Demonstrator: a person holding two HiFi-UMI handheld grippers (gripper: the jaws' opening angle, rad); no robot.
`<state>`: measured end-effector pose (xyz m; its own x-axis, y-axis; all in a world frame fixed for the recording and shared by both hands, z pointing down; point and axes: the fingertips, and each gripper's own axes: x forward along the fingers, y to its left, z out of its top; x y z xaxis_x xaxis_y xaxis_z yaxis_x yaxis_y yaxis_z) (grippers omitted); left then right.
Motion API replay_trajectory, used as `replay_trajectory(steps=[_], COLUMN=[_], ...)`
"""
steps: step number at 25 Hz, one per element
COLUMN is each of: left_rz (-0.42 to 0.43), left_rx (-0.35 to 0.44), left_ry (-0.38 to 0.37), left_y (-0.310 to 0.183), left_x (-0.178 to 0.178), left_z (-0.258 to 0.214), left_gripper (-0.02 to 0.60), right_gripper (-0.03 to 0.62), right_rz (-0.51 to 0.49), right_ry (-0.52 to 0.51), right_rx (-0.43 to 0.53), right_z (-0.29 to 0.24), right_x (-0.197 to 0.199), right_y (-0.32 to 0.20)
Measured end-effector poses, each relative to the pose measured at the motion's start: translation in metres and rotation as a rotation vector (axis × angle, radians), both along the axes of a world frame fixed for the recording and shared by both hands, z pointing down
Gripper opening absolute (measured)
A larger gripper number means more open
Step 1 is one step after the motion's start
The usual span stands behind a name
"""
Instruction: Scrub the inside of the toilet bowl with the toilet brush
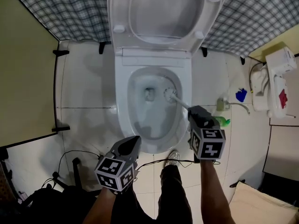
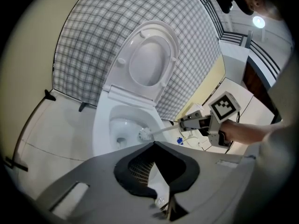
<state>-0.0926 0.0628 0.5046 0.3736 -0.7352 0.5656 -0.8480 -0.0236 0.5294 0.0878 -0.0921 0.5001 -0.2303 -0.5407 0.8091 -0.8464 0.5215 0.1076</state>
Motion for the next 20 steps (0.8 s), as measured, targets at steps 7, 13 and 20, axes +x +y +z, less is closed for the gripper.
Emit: replay_trajectory(steps=[7,13,20], left_rz=[0.008,0.028,0.049], left_rx=[-0.011,0.006,0.049], left_ry=[-0.004,0.007,0.004], left_y=[-0.001,-0.006,-0.015], left_x=[0.002,0.008,0.013], left_z=[0.005,-0.004,-0.016], left_gripper=[0.008,0.008,0.008], right_gripper=[0.172,0.172,0.172], right_rz=[-0.024,0.029,0.002], right_ry=[-0.004,0.036,0.054], right_rx=[0.022,-0.052,-0.153], right_z=[0.000,0.005,0.002], right_x=[-0.026,-0.002,0.006], right_y=[-0.040,0.006,0.098])
